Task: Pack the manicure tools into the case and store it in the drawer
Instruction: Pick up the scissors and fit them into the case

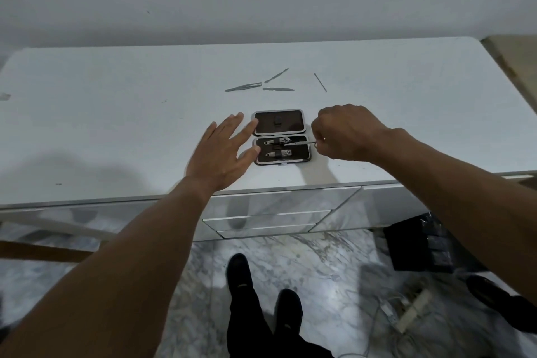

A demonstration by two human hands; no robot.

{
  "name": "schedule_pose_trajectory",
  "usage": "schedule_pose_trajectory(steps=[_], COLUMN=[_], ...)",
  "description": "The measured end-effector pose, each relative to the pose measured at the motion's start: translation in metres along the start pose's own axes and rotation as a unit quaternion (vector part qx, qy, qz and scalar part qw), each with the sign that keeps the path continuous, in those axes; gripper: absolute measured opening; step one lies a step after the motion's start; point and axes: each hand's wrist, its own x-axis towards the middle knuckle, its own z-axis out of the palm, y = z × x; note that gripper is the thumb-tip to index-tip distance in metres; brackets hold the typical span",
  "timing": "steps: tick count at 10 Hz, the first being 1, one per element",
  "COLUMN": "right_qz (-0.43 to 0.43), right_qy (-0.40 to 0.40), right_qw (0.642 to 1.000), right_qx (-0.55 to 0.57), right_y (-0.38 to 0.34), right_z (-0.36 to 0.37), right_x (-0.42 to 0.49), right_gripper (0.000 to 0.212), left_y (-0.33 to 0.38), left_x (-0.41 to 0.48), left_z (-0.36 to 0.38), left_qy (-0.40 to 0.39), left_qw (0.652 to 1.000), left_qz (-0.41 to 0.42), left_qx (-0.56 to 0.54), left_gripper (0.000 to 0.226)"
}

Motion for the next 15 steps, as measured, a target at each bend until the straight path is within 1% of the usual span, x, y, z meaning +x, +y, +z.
schedule_pose_trajectory(steps=[1, 3, 4, 6, 7, 11, 15], right_qz=[0.001, 0.002, -0.001, 0.001, 0.007, 0.011, -0.003], right_qy=[-0.009, -0.015, -0.016, -0.023, -0.03, -0.016, -0.002], right_qw=[1.0, 1.0, 1.0, 1.0, 0.999, 1.0, 0.999], right_qx=[0.004, -0.007, -0.014, -0.01, -0.01, 0.009, 0.033], right_y=[-0.005, -0.011, -0.011, -0.011, -0.01, -0.016, -0.024], right_z=[-0.002, -0.004, -0.004, -0.005, -0.007, 0.0, 0.005], right_x=[0.002, 0.006, 0.008, 0.008, 0.004, 0.008, 0.016], right_gripper=[0.018, 0.009, 0.015, 0.009, 0.014, 0.02, 0.018], left_y=[-0.001, -0.001, -0.001, -0.001, -0.001, -0.002, -0.001], left_x=[0.001, 0.0, 0.001, 0.0, 0.001, 0.0, 0.0], left_z=[0.0, 0.002, 0.001, 0.001, 0.002, 0.002, 0.002], left_qy=[0.004, 0.006, 0.006, 0.008, 0.008, 0.009, 0.009], left_qw=[1.0, 1.0, 1.0, 1.0, 1.0, 1.0, 1.0], left_qz=[0.001, 0.0, -0.003, 0.0, 0.002, 0.001, 0.0], left_qx=[0.001, 0.002, 0.001, 0.0, 0.006, 0.003, 0.0], left_gripper=[0.062, 0.06, 0.06, 0.061, 0.06, 0.06, 0.061])
